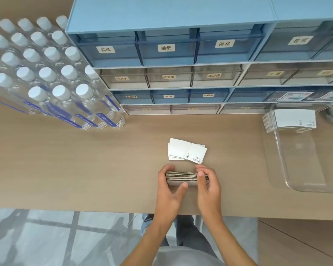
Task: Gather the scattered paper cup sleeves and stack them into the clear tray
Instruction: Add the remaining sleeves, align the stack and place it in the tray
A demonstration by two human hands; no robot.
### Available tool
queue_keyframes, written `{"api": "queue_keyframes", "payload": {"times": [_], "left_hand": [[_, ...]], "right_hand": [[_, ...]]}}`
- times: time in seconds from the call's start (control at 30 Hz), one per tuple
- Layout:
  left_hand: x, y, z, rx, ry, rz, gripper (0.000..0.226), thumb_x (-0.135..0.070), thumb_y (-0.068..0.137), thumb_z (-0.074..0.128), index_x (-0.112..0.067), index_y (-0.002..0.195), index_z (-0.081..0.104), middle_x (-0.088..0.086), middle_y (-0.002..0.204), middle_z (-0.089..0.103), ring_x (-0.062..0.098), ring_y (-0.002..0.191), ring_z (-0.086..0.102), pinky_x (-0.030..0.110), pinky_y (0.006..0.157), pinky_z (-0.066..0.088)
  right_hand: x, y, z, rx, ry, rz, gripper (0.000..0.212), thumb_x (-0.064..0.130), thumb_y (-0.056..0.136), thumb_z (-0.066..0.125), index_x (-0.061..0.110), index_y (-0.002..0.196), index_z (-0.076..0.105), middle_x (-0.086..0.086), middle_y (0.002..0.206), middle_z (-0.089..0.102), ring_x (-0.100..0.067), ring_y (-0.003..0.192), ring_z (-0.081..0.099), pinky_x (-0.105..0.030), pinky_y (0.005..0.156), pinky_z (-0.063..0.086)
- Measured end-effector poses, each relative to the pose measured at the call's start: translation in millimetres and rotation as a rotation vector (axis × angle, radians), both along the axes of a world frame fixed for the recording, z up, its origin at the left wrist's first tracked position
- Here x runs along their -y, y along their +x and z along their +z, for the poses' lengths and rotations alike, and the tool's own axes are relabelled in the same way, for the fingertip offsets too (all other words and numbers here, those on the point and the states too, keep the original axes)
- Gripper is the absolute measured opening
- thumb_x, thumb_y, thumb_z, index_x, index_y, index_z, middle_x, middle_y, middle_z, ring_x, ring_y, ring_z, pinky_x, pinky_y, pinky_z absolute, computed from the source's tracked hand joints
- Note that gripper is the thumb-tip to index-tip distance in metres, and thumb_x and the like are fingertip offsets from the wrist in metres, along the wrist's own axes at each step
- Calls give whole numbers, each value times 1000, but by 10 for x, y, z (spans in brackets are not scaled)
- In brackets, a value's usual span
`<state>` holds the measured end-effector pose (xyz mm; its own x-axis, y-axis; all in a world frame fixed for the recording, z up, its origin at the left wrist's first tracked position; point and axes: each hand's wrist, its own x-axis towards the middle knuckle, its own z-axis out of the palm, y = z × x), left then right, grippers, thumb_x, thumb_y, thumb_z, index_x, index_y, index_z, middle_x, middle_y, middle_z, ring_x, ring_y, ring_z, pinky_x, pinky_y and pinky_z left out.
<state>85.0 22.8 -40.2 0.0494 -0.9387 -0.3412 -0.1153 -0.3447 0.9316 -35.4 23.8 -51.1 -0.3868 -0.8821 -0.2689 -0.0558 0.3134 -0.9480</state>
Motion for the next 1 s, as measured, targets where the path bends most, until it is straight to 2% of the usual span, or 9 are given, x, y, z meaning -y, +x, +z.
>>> {"api": "queue_keyframes", "payload": {"times": [0.1,0.23,0.33,0.43,0.53,0.73,0.83,0.93,1.0], "left_hand": [[8,-35,-27,-38,-20,75,38,-43,91,58,-30,126,51,-20,133,54,4,129,50,15,102,41],[66,-50,-92,11,-99,148,20,-37,100,44,-25,106,58,-14,135,55,7,130,51,12,98,40],[64,-74,-157,15,-109,145,23,-30,104,39,-26,108,62,-15,128,61,10,130,52,17,102,42],[56,-94,-180,50,-116,123,28,-33,104,35,-29,105,63,-19,123,61,6,132,51,13,98,40],[69,-109,-174,58,-126,114,25,-33,104,36,-26,98,59,-10,113,62,8,133,49,13,95,40],[35,-90,-197,84,-161,95,26,-30,104,35,-21,95,57,-1,97,54,17,92,56,17,83,43],[72,-85,-183,65,-143,87,24,-29,104,37,-23,94,58,-1,95,54,16,89,56,18,81,43],[97,-51,-168,78,-165,67,24,-32,104,38,-26,111,61,-6,102,57,15,95,58,15,83,44],[102,-24,-183,96,-179,47,26,-31,104,38,-24,109,62,-7,102,57,16,96,59,16,84,44]], "right_hand": [[-2,32,-38,-23,-42,-13,19,12,103,47,16,106,66,9,112,68,-9,111,63,-18,95,47],[-28,67,-74,-71,-79,-28,23,17,102,44,11,99,66,9,112,65,-13,111,62,-16,93,45],[-33,97,-111,-77,-88,-52,22,16,101,44,11,100,66,8,112,65,-14,111,62,-17,93,45],[-20,132,-124,-76,-88,-66,22,21,101,43,18,100,64,9,102,66,-14,102,63,-16,88,46],[-16,135,-126,-104,-91,-54,24,28,102,39,23,92,61,8,93,63,-14,91,62,-15,82,46],[-29,137,-173,-165,-112,-32,31,24,102,37,11,89,61,-1,92,60,-14,88,59,-25,80,48],[-1,146,-153,-162,-116,-36,30,19,102,37,7,88,61,-3,93,59,-12,89,59,-23,81,48],[-11,145,-132,-164,-149,-37,27,23,103,38,13,93,61,-1,94,61,-12,90,60,-17,81,46],[-12,153,-137,-156,-122,-33,24,23,103,38,15,98,61,0,95,62,-10,91,60,-17,81,47]]}}
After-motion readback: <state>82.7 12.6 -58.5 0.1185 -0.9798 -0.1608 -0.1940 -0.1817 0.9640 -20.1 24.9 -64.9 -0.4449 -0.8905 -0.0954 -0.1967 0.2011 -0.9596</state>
